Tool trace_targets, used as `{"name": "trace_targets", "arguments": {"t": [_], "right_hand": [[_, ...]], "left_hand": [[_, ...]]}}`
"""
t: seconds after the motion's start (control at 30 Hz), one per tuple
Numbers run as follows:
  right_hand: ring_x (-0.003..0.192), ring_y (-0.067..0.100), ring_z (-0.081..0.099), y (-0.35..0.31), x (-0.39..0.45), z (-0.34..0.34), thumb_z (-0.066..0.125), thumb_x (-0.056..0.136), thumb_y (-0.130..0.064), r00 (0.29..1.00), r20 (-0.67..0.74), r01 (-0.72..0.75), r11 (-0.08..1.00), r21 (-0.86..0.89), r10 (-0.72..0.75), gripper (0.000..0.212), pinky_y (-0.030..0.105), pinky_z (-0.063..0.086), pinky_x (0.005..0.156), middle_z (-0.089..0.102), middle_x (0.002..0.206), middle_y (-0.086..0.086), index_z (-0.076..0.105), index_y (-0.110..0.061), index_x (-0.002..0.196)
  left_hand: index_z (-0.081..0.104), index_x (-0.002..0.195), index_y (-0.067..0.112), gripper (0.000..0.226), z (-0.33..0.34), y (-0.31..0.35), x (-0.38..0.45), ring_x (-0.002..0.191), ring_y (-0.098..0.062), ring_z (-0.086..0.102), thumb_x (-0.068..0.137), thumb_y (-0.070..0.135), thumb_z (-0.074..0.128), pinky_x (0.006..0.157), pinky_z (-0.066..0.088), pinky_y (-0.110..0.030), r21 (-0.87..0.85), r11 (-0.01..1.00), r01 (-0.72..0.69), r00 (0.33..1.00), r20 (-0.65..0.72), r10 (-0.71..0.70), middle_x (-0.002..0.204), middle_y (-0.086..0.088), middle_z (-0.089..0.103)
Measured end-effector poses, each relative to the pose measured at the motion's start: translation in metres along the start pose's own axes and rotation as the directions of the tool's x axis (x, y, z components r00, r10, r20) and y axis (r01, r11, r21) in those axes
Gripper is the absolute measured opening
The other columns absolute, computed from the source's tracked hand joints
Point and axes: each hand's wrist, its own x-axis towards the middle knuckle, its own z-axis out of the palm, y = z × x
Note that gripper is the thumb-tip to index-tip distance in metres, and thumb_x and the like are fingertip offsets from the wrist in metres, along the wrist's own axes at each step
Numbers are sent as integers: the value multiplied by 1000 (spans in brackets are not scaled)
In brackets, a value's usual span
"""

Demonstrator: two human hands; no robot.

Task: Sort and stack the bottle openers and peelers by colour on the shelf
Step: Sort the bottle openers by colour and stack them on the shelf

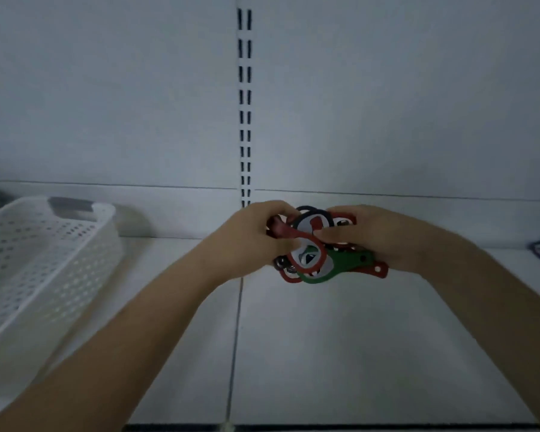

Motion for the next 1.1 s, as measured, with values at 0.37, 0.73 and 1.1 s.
{"name": "trace_targets", "arguments": {"t": [0.37,0.73,1.1], "right_hand": [[84,11,72,141,-62,-118,69,84,-50,953,-300,-100,969,-224,29,27,35,59,85,74,92,-9,70,-29,101],[76,0,62,171,-57,-166,70,86,-43,940,-234,90,844,-528,-247,19,14,47,66,64,87,-16,67,-30,100],[69,0,52,175,-76,-163,74,71,-62,944,-235,-3,705,-709,-232,44,15,37,57,57,86,-14,57,-30,95]], "left_hand": [[69,113,31,26,181,-1,70,89,-5,68,88,25,73,84,58,-27,-90,996,20,1000,12,-19,102,10,70],[71,83,28,8,181,11,84,80,0,58,82,33,78,69,38,-8,153,988,23,981,-196,7,90,11,63],[59,91,0,12,198,41,97,82,-26,75,87,3,70,73,60,-25,-460,883,90,967,-172,-188,90,-18,74]]}}
